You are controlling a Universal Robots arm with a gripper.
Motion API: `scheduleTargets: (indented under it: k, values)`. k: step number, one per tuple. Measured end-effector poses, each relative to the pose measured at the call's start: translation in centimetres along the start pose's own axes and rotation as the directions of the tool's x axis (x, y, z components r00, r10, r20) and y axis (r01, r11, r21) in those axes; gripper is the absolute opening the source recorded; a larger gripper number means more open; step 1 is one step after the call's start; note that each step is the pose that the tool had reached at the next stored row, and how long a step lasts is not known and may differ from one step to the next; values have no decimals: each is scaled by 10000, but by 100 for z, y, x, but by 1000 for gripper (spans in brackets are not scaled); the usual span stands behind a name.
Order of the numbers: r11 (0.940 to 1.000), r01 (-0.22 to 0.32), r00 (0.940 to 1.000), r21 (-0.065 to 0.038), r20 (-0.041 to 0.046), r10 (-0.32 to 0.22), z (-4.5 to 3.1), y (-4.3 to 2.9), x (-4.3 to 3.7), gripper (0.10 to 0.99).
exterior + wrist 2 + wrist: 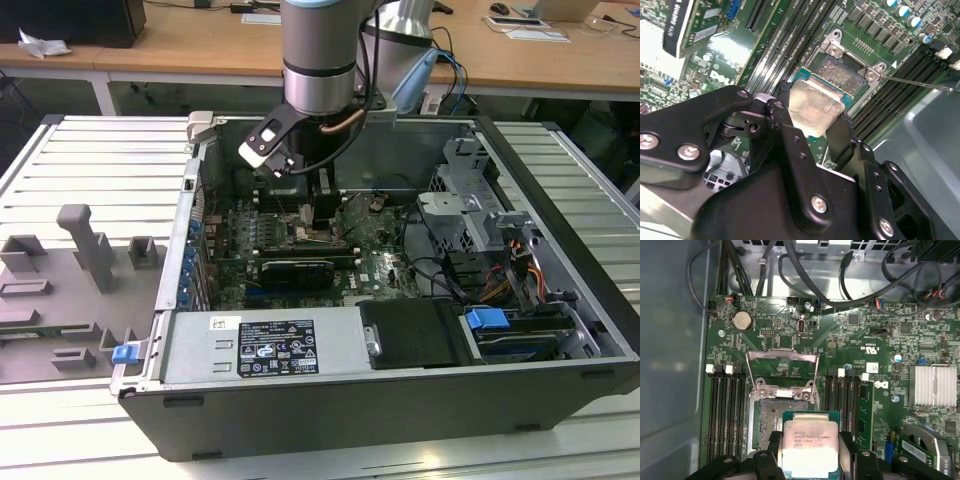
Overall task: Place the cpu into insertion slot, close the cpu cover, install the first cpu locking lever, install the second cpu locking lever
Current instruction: 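Place the cpu into insertion slot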
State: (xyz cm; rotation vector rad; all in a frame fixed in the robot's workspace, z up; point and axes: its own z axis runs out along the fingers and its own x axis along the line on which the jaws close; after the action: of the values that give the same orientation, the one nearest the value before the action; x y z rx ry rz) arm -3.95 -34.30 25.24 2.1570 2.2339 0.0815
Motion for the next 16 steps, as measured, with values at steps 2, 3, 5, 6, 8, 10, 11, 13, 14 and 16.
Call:
scheduleTargets:
  k: [2,3,5,6,8,10,11,13,14,16]
  values:
    - [10000,0,10000,0,1,0,36,-3,24,537]
    - [10000,0,10000,1,1,0,49,-4,37,537]
    - [10000,-1,10000,-2,-2,1,90,-6,65,537]
    - [10000,-1,10000,-1,0,1,106,-7,74,537]
    - [10000,-1,10000,-2,0,1,126,-8,82,537]
    - [10000,0,10000,-19,1,0,156,-9,92,537]
    - [10000,0,10000,-29,1,0,171,-10,98,537]
    - [10000,0,10000,-38,1,0,204,-15,115,537]
    - [10000,-5,10000,-39,2,5,227,-24,131,537]
    - [9999,-135,9999,-40,11,135,252,-36,146,537]
